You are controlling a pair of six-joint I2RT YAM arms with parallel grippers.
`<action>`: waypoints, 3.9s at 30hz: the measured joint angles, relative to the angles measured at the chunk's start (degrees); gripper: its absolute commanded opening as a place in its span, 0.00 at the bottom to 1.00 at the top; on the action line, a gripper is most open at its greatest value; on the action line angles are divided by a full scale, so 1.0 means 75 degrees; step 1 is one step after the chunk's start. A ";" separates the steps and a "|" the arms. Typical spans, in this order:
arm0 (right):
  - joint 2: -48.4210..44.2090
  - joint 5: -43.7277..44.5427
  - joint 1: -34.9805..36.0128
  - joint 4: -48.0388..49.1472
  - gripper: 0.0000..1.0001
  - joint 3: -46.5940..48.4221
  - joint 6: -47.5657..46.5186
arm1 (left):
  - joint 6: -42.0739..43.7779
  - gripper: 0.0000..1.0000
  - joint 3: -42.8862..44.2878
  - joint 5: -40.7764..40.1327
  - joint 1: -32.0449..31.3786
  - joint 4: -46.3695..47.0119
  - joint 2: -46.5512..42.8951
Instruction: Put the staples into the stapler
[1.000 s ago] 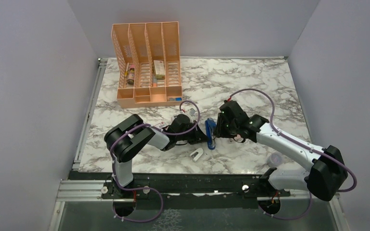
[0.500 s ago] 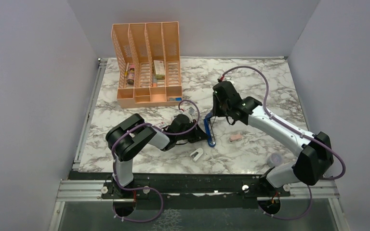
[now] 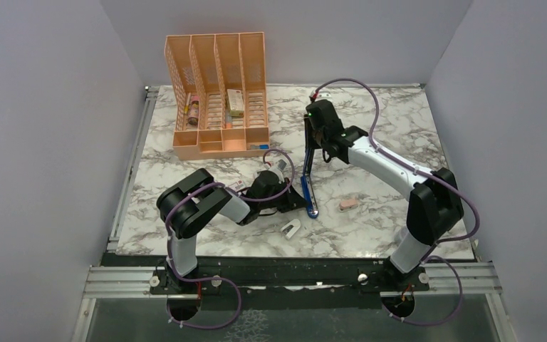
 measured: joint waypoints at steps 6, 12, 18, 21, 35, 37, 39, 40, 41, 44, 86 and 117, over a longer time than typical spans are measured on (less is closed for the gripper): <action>0.0198 -0.0108 -0.0012 0.0227 0.43 0.0047 -0.0154 | 0.0000 0.04 -0.0020 0.0003 -0.0003 0.0055 0.0015; 0.0740 -0.0396 -0.0117 0.0055 0.44 0.0525 0.0061 | -0.0006 0.06 -0.0093 -0.0009 -0.0015 0.0184 0.0029; 0.0994 -0.0638 -0.0157 -0.0125 0.56 0.0726 0.0184 | -0.0026 0.10 -0.0149 -0.0015 -0.0023 0.0291 0.0047; 0.0994 -0.0752 -0.0157 -0.0189 0.60 0.0784 0.0204 | -0.0029 0.12 -0.0154 -0.0015 -0.0023 0.0309 0.0050; -0.0204 -0.1629 -0.0149 -0.0411 0.77 -0.0787 0.0804 | -0.0178 0.22 -0.0201 0.0000 -0.0006 0.0329 0.0058; -0.0329 -0.1719 -0.0140 -0.0411 0.79 -0.0953 0.0819 | -0.0201 0.24 -0.0201 0.0009 0.0003 0.0332 0.0064; -0.0414 -0.1801 -0.0140 -0.0405 0.79 -0.1052 0.0854 | -0.0216 0.27 -0.0201 0.0012 0.0003 0.0335 0.0064; -0.0455 -0.1836 -0.0137 -0.0399 0.79 -0.1096 0.0863 | -0.0230 0.27 -0.0201 0.0023 0.0006 0.0347 0.0064; -0.0495 -0.1865 -0.0137 -0.0393 0.79 -0.1148 0.0868 | -0.0245 0.27 -0.0201 0.0038 0.0006 0.0361 0.0064; -0.0586 -0.1900 -0.0131 -0.0370 0.74 -0.1361 0.0947 | -0.0274 0.27 -0.0201 0.0055 0.0015 0.0376 0.0064; 0.1052 -0.0746 0.0764 -0.0831 0.36 -0.1547 0.1384 | -0.0058 0.71 -0.0452 -0.2168 0.0466 -0.3923 -0.2882; 0.2119 -0.0224 -0.0041 -0.0638 0.68 0.0274 0.1113 | 0.1241 0.72 0.0262 -0.2760 0.0781 -0.6053 -0.3427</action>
